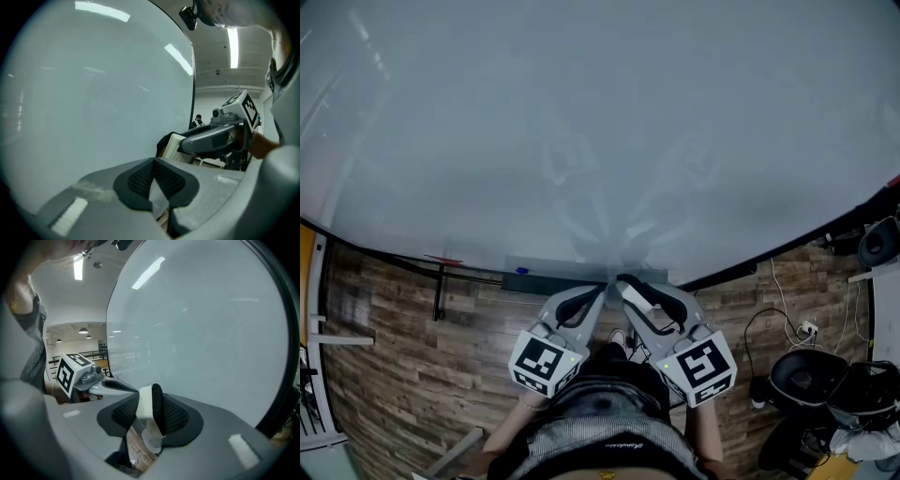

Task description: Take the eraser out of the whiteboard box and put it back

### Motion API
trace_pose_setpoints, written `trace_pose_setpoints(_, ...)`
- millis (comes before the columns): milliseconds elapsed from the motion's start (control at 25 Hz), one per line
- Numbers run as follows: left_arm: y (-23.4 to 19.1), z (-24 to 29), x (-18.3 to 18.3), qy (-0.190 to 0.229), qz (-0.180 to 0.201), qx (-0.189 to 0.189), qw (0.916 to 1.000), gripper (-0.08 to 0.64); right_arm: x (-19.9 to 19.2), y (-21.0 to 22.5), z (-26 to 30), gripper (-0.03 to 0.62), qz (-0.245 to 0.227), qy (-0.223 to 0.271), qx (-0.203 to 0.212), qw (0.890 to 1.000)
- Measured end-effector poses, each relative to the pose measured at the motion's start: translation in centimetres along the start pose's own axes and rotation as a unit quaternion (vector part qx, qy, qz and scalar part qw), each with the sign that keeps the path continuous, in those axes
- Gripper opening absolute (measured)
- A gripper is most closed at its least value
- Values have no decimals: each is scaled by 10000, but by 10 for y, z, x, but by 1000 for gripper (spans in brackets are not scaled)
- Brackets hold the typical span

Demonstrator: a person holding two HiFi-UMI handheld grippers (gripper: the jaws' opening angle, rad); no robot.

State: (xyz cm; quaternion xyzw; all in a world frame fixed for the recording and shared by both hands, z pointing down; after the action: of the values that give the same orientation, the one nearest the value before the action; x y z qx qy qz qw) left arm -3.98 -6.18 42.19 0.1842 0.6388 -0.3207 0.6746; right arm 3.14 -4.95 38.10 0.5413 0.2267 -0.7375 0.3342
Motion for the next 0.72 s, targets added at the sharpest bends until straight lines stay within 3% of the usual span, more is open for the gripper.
trace_pose_setpoints(120, -3, -2, -3, -69, 205, 38, 9998, 2, 3, -2, 0, 155, 27, 17, 0, 10000)
trace_pose_setpoints(720, 1, -3, -2, -156, 265, 78, 9995, 2, 24, -5, -9, 155, 67, 154, 154, 9997)
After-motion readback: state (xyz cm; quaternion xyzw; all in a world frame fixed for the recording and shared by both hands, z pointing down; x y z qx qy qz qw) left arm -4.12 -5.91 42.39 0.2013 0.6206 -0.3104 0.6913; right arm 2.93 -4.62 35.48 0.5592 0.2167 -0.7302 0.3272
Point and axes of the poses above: the fingertips, and each gripper's own axes: z forward along the fingers, y to its right, x out of its top, the point moved 2 cm from there along -z, backward along the fingers, and after that the axes turned 7 degrees about y, right-handed, at the moved point
